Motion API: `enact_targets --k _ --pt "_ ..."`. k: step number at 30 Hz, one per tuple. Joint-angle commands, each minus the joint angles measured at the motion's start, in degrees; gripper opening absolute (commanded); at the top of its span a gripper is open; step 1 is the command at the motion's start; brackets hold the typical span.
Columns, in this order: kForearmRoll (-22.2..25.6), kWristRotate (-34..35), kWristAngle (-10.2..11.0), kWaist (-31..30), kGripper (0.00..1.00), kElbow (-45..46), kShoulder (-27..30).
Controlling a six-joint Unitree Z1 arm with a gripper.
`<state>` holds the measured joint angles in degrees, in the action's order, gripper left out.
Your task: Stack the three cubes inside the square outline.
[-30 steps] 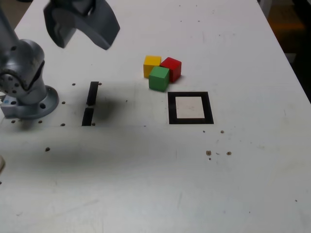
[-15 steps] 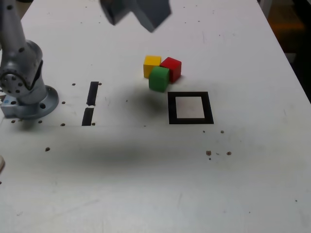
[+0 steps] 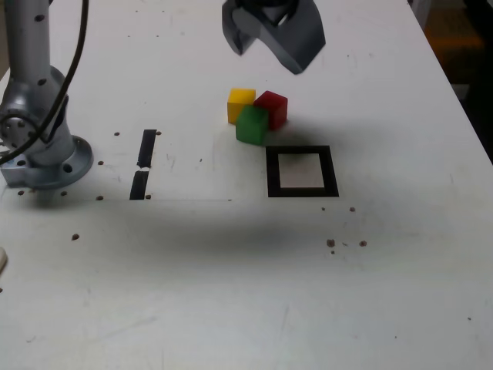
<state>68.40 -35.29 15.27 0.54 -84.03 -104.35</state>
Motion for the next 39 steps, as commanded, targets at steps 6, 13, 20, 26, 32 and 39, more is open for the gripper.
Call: enact_targets --k 6,13,20,26,32,39 --pt "-0.3 -3.1 3.1 1.3 1.0 -0.6 -4.0" --pt "-2.7 -6.7 2.7 1.4 1.0 0.3 -8.7" --pt "-9.1 -10.9 -1.9 3.0 1.0 3.3 -9.2" --pt "-12.6 -12.5 -3.0 3.0 1.0 5.4 -9.4" --pt "-15.0 -12.9 -3.0 3.4 1.0 5.8 -9.8" --pt "-18.2 -13.0 -2.0 3.8 0.99 6.6 -9.9"
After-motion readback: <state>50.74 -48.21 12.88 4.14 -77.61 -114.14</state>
